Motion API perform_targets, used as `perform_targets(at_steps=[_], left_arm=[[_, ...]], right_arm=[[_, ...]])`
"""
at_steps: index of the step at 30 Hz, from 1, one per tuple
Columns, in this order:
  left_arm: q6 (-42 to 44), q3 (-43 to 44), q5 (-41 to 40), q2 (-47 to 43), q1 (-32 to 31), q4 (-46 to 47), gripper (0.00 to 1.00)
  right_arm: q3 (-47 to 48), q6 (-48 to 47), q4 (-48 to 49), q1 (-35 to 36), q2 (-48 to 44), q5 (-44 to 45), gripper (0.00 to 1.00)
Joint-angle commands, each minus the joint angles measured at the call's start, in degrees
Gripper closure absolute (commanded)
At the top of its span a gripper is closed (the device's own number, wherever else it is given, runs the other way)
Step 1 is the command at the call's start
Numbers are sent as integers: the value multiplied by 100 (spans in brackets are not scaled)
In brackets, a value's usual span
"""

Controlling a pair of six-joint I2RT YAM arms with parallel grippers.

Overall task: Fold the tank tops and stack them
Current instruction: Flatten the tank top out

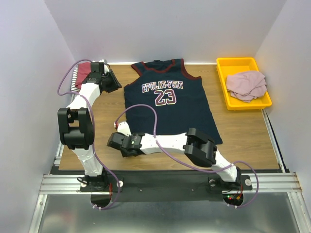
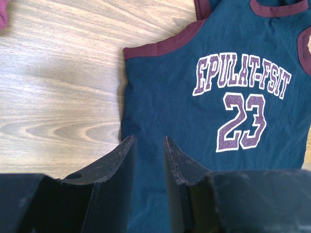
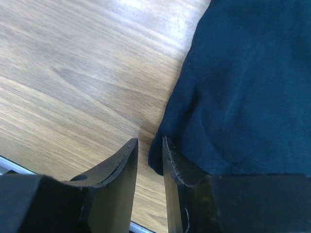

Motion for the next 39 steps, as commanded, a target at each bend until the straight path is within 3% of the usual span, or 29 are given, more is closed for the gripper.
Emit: perform_targets(at_steps=[1,6,21,39], left_arm=[[48,71,88,19,40,75,60],[39,71,97,45,40,84,60],[22,53,158,89,40,119,60],[39,44,176,80,40,102,60]], right_arm=[[157,149,-43,63,135,-168,67],[253,193,-35,72,171,-239,67],[51,132,-35,72,-805,657,64],[-90,369,-105,72,-279,201,64]])
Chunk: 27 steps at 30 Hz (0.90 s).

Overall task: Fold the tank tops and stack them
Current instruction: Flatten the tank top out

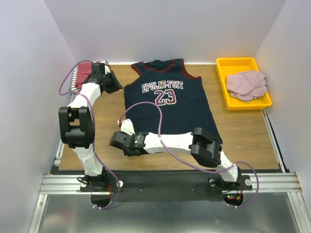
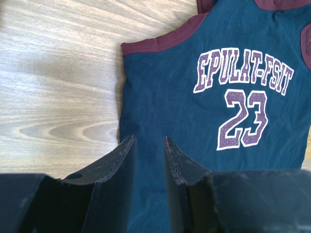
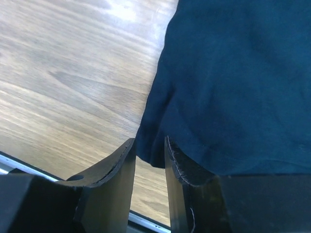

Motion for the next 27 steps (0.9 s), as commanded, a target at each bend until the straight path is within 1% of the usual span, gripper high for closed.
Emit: perform_targets(at_steps=[1,4,8,14,15,16,19,21,22,24,25,26,27], left_arm=[[41,44,60,-29,40,104,60],[41,35,51,-3,40,95,60],[33,36,51,23,40,95,60],[-3,9,95,50,40,130,60],[-20,0,87,41,40,130,60],[-38,-17,87,50,40,130,61],[-143,-105,-9,24,40,148,61],[-257,-245,-89,6,40,183,61],[-327,-307,-133,-38,40,200,61],[-625,-622,-282,-117,40,288,61],[-748,-772,-309,-256,40,497,60],[-941,-912,-326,-327,40,612,60],[-1039,-1166,-318,-476,31,814,60]], right_arm=[[256,68,33,63,216,-175,64],[397,41,33,98,356,-290,60],[406,24,24,116,471,-360,59],[143,111,24,107,471,-351,61],[116,120,24,107,471,-369,64],[72,155,24,107,462,-369,69],[-217,234,24,116,348,-395,81],[-506,269,33,125,164,-404,85],[-604,278,33,133,76,-404,91],[-876,252,111,186,-248,-413,94],[-1208,252,164,212,-371,-439,99],[-1394,235,330,239,-495,-596,100],[-1814,191,427,256,-809,-676,100]])
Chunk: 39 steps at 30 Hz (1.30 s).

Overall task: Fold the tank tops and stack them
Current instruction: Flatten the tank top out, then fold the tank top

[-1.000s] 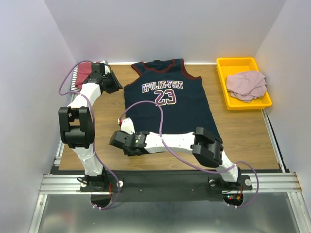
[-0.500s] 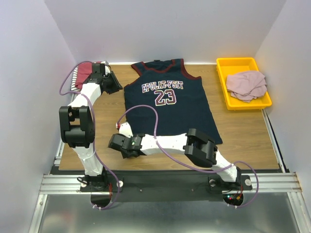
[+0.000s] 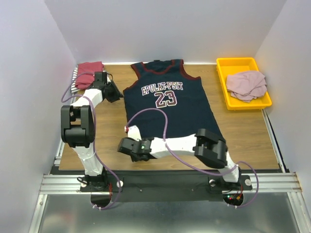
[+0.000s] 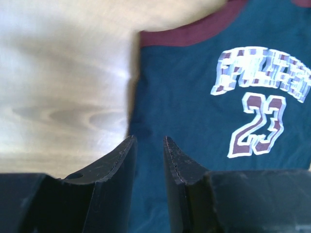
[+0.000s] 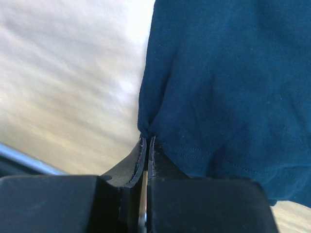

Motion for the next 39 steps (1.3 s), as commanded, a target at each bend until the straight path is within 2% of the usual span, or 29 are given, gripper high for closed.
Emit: perform_targets(at_steps=[1,8,12,24,31,34,36,37,39], left_arm=[[-556,-587,-152,-656,31,557,60],[-900,-1737,-100,-1412,31,1602,44],[-1005,-1985,217,-1291,-39,1946,44],[-803,-1722,-134,-675,-276,1710,43],[-785,-1467,-669,-218,-399,1464,43],[-838,-1353,-889,-139,-408,1411,45],[-847,-1291,-1004,-121,-408,1393,52],[-856,-1221,-1143,-112,-408,1350,56],[-856,-1072,-1311,-60,-408,1218,74]], right_arm=[[-1010,33,69,206,-709,-375,100],[-2619,191,755,277,-1930,-1086,100],[-2805,279,782,303,-2169,-1184,100],[-2560,297,782,303,-2266,-1202,100],[-2305,244,773,303,-2187,-1219,100],[-2226,218,773,312,-2169,-1254,100],[-2191,209,773,303,-2143,-1281,100],[-2155,183,773,303,-2125,-1315,100],[-2103,165,773,303,-2117,-1342,100]])
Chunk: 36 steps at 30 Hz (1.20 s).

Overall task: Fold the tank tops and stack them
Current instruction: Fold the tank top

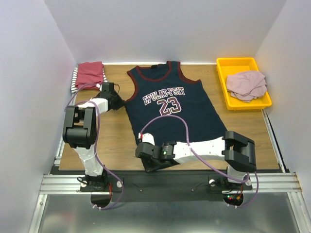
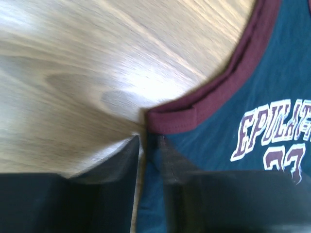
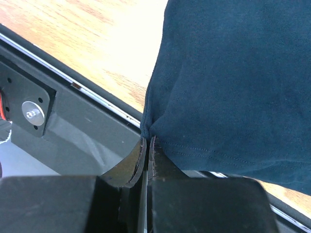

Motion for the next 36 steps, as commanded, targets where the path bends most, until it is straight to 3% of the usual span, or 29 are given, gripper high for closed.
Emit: perform_targets(at_steps=[1,2,5,16,17,22,36], left_arm=[[45,430,-518,61,-17,-249,82],[45,474,-562,69,-17,-275,92],[54,615,-606,96,-17,-381,99],[220,721,-686,-123,9,-557,100],[299,668,-503,-167,1,-505,88],[510,396,-132,-291,-43,-153,53],[721,712,-606,254,-272,-706,59]], right_arm=[[280,-67,172,74,-7,-153,100],[324,-75,172,74,1,-162,100],[446,-102,181,74,80,-267,100],[412,-5,198,82,142,-241,100],[394,4,207,82,142,-250,100],[272,21,216,74,107,-189,100],[157,92,286,74,63,-153,100]])
